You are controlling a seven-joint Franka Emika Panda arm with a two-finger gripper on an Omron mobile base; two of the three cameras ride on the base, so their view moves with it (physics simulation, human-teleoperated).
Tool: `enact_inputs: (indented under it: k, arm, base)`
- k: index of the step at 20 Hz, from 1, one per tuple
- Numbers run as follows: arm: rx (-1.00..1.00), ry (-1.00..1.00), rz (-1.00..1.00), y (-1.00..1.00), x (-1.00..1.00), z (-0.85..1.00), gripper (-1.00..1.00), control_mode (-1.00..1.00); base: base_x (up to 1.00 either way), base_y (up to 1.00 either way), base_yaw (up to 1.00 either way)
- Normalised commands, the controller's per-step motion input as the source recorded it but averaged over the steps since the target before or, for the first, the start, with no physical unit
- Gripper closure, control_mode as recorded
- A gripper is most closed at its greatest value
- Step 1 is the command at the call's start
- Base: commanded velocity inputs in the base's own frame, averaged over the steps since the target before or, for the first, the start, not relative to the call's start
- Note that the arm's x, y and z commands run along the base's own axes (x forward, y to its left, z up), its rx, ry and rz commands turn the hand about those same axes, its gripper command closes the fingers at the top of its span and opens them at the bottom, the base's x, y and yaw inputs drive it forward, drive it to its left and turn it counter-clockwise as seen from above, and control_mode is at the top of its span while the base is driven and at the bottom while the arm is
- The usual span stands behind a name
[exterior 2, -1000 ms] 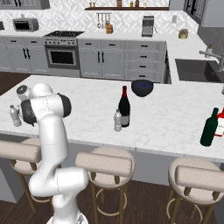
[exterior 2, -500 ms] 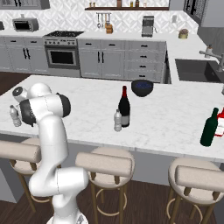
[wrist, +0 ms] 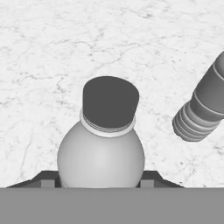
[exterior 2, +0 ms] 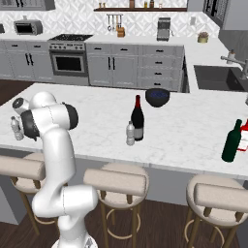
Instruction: Move the plastic bottles in the middle to the plastics group, and the glass bottles in the middle to the glass group.
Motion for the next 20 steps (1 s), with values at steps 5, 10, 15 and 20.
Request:
enact_inputs:
  k: [5,10,15,20]
  arm:
    - [0.01,0.0,-0.07,0.01,-0.13,-0.17,1.0,-1.0]
    - [0.0,0.01,-0.06,0.0,-0.21,-0.18,1.0,-1.0]
    - [0.05,0.01,-0.06,0.07,-0.26,-0.13,1.0,-1.0]
    - [0.03,0.0,-0.05,0.02,-0.31,-0.13,1.0,-1.0]
  base:
    - [0.0,0.0,0.0]
    - [0.0,0.0,0.0]
    - [0.0,0.0,0.0]
    - [0.0,0.0,0.0]
